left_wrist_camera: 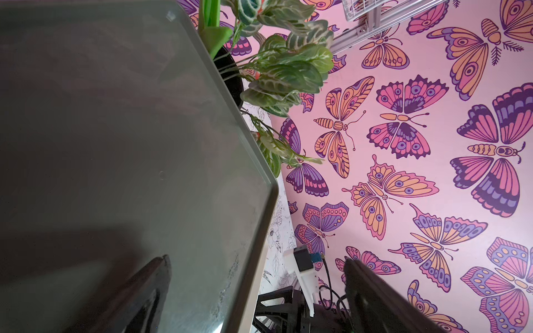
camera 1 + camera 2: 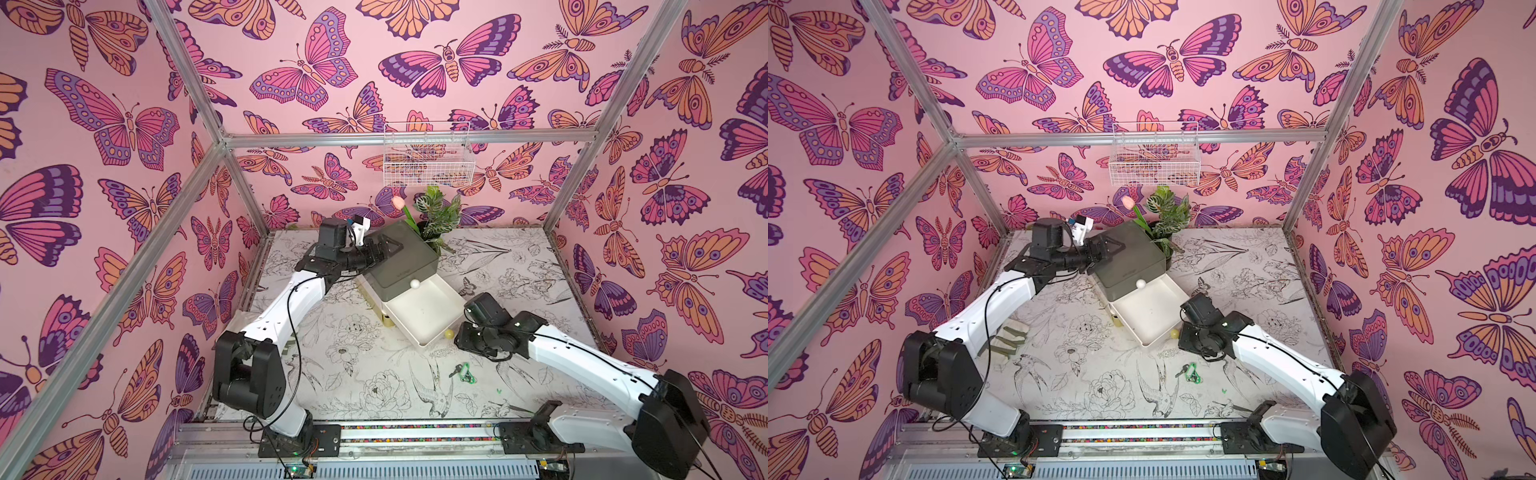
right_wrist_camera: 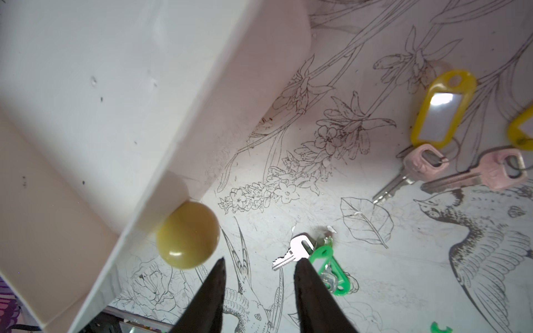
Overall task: Take the keys out of the drawer
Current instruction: Place the key at the center of the board, then close the drawer in the storage box.
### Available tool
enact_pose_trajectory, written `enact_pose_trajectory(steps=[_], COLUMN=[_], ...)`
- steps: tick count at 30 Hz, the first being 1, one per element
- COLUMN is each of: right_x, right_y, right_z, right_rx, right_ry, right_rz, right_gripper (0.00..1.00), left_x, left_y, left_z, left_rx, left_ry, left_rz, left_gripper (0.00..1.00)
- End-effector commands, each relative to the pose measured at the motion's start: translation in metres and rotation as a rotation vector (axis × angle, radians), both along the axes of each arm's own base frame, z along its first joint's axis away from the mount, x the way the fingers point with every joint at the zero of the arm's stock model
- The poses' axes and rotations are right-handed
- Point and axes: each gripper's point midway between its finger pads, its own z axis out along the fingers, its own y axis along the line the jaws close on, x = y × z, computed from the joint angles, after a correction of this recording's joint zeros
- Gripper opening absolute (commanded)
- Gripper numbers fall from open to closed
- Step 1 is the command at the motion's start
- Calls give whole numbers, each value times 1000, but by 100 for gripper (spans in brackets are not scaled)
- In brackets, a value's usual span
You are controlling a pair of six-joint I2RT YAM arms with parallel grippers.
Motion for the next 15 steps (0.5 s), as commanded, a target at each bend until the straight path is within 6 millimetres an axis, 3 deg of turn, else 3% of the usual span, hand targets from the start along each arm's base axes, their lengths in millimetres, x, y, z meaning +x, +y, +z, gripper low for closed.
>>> enact_pose_trajectory(steps=[1, 15], right_x=[24, 58], right_y=[14, 37], right_z=[14, 17], right_rx=[52, 61], right_ry=[-52, -85], right_rz=[-17, 18], right_gripper=[43, 44], left_x=[-7, -13], left_y=[-4, -4], left_z=[-19, -27], left_rx=[2, 8], left_ry=[54, 69], left_rz=[-24, -35], left_gripper=[99, 100])
